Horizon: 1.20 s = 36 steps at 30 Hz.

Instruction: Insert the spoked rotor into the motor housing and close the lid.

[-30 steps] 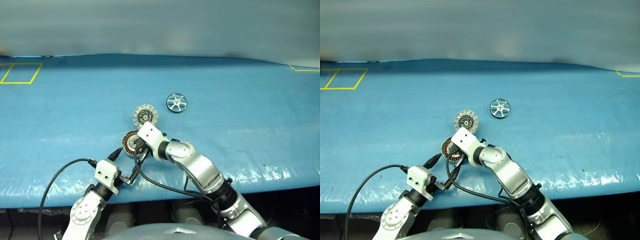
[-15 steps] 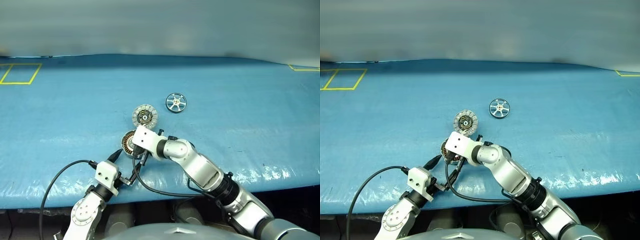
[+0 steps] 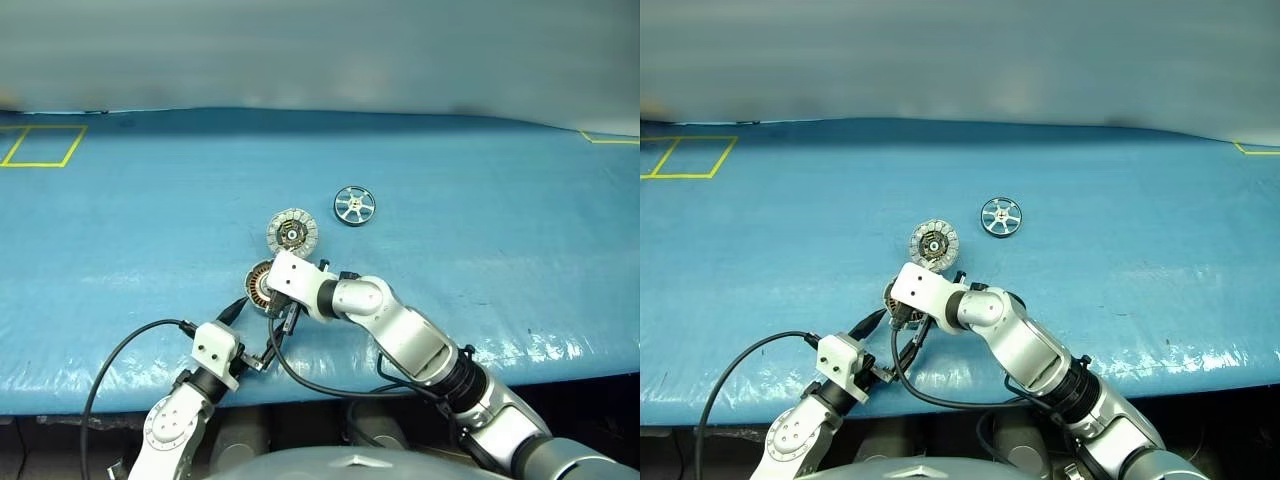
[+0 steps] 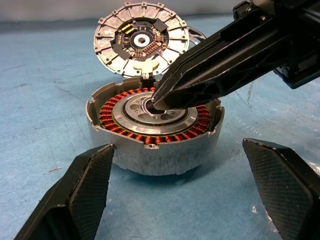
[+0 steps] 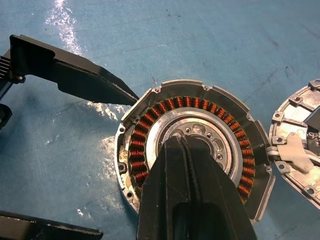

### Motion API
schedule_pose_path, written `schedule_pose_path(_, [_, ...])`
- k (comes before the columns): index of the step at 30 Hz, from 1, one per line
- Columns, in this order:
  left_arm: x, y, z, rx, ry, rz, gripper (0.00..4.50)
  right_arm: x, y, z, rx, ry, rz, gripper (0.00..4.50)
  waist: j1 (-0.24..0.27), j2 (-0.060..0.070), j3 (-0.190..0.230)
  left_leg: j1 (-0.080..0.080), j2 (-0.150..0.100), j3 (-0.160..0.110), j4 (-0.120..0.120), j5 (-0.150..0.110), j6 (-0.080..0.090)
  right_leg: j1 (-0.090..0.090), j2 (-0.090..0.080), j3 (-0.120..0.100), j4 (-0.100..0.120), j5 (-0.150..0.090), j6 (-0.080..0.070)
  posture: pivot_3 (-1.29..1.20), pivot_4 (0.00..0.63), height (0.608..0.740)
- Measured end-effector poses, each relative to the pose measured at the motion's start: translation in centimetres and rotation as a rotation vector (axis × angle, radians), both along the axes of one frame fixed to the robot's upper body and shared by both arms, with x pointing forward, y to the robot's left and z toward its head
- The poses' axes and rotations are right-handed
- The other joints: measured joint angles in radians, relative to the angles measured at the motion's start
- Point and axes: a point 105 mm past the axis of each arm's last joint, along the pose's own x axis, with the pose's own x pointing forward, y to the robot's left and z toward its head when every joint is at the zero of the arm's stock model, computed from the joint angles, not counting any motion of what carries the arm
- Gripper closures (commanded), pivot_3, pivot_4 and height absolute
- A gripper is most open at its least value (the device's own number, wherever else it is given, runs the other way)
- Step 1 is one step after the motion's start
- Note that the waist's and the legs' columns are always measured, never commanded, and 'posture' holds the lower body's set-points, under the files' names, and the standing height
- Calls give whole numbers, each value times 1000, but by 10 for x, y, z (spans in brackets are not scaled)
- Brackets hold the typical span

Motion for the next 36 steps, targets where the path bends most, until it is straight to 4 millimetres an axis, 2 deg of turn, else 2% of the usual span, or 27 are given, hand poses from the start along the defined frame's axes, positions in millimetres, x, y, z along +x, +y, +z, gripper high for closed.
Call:
schedule_pose_path(8, [0, 0, -1, -3, -4, 2, 0, 13, 1, 15, 116, -12, -109, 4469, 1, 0, 0, 0, 0, 0, 0, 0, 0, 0, 0, 0, 0, 0, 0, 0, 150, 740])
schedule_pose_path(13, [0, 1, -2, -2, 0, 3, 0, 16, 0, 2, 123, 36, -149, 4469, 0, 0, 0, 0, 0, 0, 0, 0, 0, 1, 0, 0, 0, 0, 0, 0, 150, 740])
schedule_pose_path(18, [0, 1, -2, -9, -1, 5, 0, 16, 2, 0, 139, 50, -150, 4469, -1, 0, 0, 0, 0, 0, 0, 0, 0, 1, 0, 0, 0, 0, 0, 0, 150, 740])
schedule_pose_path(21, [0, 1, -2, -17, -2, 6, 0, 14, 2, -12, 135, 86, -163, 4469, -1, 0, 0, 0, 0, 0, 0, 0, 0, 1, 0, 0, 0, 0, 0, 0, 150, 740])
schedule_pose_path(36, [0, 4, -2, -13, -7, 13, 0, 11, 2, -12, 197, 121, -167, 4469, -4, 0, -1, 0, 0, 0, 0, 0, 0, 0, 0, 0, 0, 0, 0, 0, 150, 740])
